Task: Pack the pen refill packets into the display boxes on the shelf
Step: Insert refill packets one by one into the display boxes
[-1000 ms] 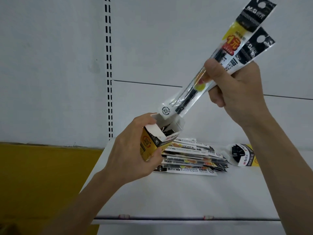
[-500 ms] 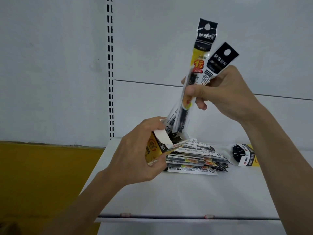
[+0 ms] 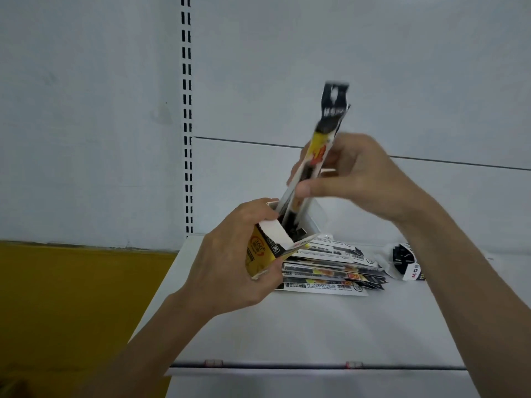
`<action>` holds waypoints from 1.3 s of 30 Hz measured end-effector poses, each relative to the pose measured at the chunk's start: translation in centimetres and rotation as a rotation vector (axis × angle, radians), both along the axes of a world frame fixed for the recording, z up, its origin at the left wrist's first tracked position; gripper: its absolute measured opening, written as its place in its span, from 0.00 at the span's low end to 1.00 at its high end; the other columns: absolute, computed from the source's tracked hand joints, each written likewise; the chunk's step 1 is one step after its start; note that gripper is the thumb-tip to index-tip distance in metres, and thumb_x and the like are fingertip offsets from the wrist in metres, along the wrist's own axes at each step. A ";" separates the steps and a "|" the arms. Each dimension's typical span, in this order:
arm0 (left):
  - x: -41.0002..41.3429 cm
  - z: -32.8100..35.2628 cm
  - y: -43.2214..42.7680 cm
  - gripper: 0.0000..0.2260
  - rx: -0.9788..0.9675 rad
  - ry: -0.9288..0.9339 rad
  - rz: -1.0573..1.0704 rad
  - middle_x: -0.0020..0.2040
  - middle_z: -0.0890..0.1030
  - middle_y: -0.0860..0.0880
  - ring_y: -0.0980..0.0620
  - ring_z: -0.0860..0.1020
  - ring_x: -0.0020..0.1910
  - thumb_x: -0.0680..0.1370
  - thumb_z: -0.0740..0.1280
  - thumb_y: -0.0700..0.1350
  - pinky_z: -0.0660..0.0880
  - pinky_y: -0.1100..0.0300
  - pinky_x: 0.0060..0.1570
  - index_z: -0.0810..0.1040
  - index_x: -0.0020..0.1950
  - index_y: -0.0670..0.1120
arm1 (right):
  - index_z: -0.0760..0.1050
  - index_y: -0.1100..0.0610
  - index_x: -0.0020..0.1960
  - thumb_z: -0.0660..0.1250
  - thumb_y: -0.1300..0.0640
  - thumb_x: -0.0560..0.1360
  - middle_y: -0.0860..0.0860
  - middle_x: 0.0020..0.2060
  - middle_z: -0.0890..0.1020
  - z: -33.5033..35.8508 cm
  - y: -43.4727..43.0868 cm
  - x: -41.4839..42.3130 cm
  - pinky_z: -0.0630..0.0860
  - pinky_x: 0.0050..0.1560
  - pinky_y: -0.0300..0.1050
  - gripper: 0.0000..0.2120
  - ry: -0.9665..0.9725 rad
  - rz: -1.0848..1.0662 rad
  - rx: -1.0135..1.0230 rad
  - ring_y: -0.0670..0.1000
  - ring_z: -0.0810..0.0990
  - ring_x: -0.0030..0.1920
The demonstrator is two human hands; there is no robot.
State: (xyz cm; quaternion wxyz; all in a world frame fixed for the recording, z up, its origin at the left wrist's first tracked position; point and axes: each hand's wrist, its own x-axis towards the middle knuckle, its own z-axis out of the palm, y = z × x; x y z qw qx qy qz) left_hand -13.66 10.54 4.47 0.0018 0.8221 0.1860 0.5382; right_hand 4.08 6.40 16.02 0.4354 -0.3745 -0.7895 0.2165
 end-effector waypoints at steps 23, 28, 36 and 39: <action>0.5 0.2 0.1 0.26 -0.114 -0.102 0.141 0.57 0.67 0.61 0.68 0.65 0.54 0.65 0.66 0.54 0.64 0.83 0.48 0.61 0.61 0.54 | 0.81 0.53 0.44 0.74 0.56 0.68 0.45 0.54 0.77 -2.9 1.2 -0.7 0.70 0.60 0.45 0.05 -0.133 -0.399 0.225 0.46 0.74 0.57; 0.6 0.2 0.0 0.27 -0.082 -0.086 0.142 0.59 0.67 0.59 0.69 0.64 0.55 0.66 0.68 0.51 0.63 0.82 0.50 0.61 0.62 0.52 | 0.83 0.50 0.45 0.63 0.47 0.75 0.41 0.68 0.68 -3.6 1.0 -0.4 0.62 0.67 0.47 0.11 -0.206 -0.266 -0.160 0.43 0.64 0.68; 0.1 0.4 0.9 0.25 -0.265 -0.213 0.166 0.50 0.68 0.68 0.70 0.71 0.49 0.66 0.68 0.50 0.68 0.76 0.41 0.59 0.57 0.60 | 0.77 0.47 0.52 0.67 0.56 0.75 0.43 0.52 0.80 -5.5 1.9 2.2 0.72 0.48 0.26 0.08 0.024 -0.417 0.097 0.39 0.78 0.50; -0.3 0.3 1.2 0.26 -0.293 -0.230 0.167 0.49 0.69 0.68 0.71 0.73 0.47 0.68 0.71 0.49 0.69 0.76 0.37 0.57 0.55 0.63 | 0.77 0.49 0.49 0.72 0.55 0.70 0.46 0.43 0.79 -8.0 3.1 4.0 0.71 0.40 0.32 0.09 -0.586 -0.540 -0.276 0.46 0.77 0.44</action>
